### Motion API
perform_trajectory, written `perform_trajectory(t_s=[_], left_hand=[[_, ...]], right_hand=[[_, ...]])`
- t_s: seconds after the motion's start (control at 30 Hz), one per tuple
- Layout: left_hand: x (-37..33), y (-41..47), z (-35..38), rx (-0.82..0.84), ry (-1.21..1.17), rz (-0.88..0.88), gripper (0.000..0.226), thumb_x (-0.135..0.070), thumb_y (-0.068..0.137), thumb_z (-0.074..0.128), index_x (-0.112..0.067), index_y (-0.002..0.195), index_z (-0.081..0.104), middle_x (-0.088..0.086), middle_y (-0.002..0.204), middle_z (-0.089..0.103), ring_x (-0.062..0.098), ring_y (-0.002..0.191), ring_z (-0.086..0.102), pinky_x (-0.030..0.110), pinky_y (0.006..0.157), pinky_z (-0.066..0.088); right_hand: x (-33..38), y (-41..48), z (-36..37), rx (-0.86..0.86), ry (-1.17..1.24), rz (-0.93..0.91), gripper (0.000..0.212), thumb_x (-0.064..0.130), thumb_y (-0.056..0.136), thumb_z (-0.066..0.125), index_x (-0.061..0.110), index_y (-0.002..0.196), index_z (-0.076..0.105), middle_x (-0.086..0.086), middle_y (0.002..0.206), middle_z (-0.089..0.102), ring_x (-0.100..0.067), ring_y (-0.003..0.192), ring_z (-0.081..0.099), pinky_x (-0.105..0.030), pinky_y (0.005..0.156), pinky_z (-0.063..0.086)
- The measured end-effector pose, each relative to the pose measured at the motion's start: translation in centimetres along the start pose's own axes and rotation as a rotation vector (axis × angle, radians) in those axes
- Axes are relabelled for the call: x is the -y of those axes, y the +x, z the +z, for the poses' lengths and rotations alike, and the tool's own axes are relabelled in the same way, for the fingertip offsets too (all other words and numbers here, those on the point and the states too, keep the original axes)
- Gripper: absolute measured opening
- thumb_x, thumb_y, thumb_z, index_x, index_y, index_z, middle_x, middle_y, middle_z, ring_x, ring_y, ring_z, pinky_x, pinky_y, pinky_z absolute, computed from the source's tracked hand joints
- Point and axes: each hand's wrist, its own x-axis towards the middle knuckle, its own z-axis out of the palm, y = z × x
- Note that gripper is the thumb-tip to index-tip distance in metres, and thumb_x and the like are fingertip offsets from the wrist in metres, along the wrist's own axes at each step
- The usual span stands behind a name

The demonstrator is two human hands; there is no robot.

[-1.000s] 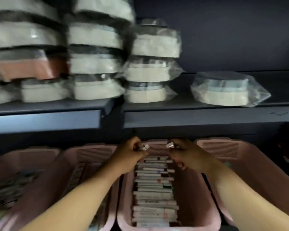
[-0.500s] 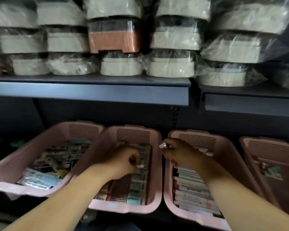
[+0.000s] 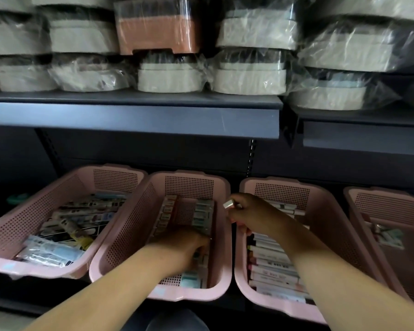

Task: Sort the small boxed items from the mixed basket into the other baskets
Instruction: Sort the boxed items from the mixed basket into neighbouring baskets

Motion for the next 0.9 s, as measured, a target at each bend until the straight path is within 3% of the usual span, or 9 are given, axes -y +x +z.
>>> perform_trajectory(t_s=[0.13,0.27,0.43,0.63,0.73,0.83,0.9], left_hand=[[0.2,0.0,0.6,-0.011,0.022,-0.03,0.023,-0.03,0.098,0.063,-0.028,0.121,0.066,0.0,0.116,0.068,0.024,0.106,0.065,0.037,0.09,0.053],[0.4,0.1,1.4,-0.086,-0.023,-0.017,0.01,-0.026,0.097,0.062,-0.034,0.101,0.066,-0.014,0.106,0.064,0.012,0.1,0.06,0.028,0.085,0.044],[0.2,-0.1,1.1,-0.091,-0.013,-0.072,0.017,-0.03,0.096,0.064,-0.03,0.113,0.068,-0.005,0.112,0.068,0.021,0.104,0.064,0.033,0.087,0.05],[0.2,-0.1,1.3,-0.11,-0.206,-0.128,0.01,-0.031,0.096,0.064,-0.034,0.104,0.064,-0.016,0.104,0.062,0.015,0.103,0.061,0.027,0.082,0.043],[0.2,-0.5,0.7,-0.213,-0.335,-0.141,0.013,-0.04,0.093,0.07,-0.039,0.104,0.063,-0.023,0.106,0.065,0.006,0.102,0.061,0.025,0.091,0.048],[-0.1,-0.9,-0.6,-0.367,-0.549,-0.208,0.016,-0.048,0.092,0.073,-0.039,0.103,0.066,-0.026,0.101,0.066,-0.004,0.096,0.06,0.02,0.085,0.046],[-0.3,-1.0,-1.4,-0.48,-0.646,-0.215,0.019,-0.053,0.088,0.075,-0.043,0.101,0.066,-0.024,0.101,0.068,-0.004,0.096,0.063,0.022,0.086,0.05]], right_hand=[[-0.1,-0.1,0.0,0.006,0.006,-0.008,0.016,0.017,0.097,0.055,0.03,0.088,0.06,-0.017,0.093,0.07,-0.017,0.058,0.06,-0.029,0.051,0.048],[-0.2,-0.1,0.1,-0.005,0.021,-0.02,0.018,0.016,0.096,0.056,0.03,0.087,0.06,-0.009,0.082,0.068,-0.016,0.056,0.059,-0.03,0.052,0.048],[-0.2,-0.1,0.1,0.003,0.008,-0.011,0.019,0.013,0.094,0.057,0.03,0.085,0.059,-0.011,0.085,0.07,-0.014,0.053,0.058,-0.03,0.052,0.046],[0.1,-0.4,0.1,-0.005,-0.027,-0.029,0.007,0.015,0.091,0.066,0.021,0.094,0.065,-0.012,0.085,0.068,-0.012,0.054,0.056,-0.029,0.052,0.044],[0.7,-0.7,0.0,0.003,0.048,-0.024,0.013,0.017,0.09,0.071,0.015,0.102,0.067,-0.003,0.076,0.064,-0.011,0.055,0.055,-0.025,0.05,0.044],[1.7,-0.7,0.7,-0.015,0.126,-0.042,0.013,0.019,0.094,0.068,0.011,0.104,0.065,0.003,0.076,0.064,-0.002,0.054,0.06,-0.02,0.049,0.047],[2.3,-0.5,1.6,-0.044,0.147,-0.047,0.017,0.024,0.098,0.063,0.01,0.106,0.063,0.003,0.076,0.06,-0.007,0.059,0.059,-0.023,0.051,0.045]])
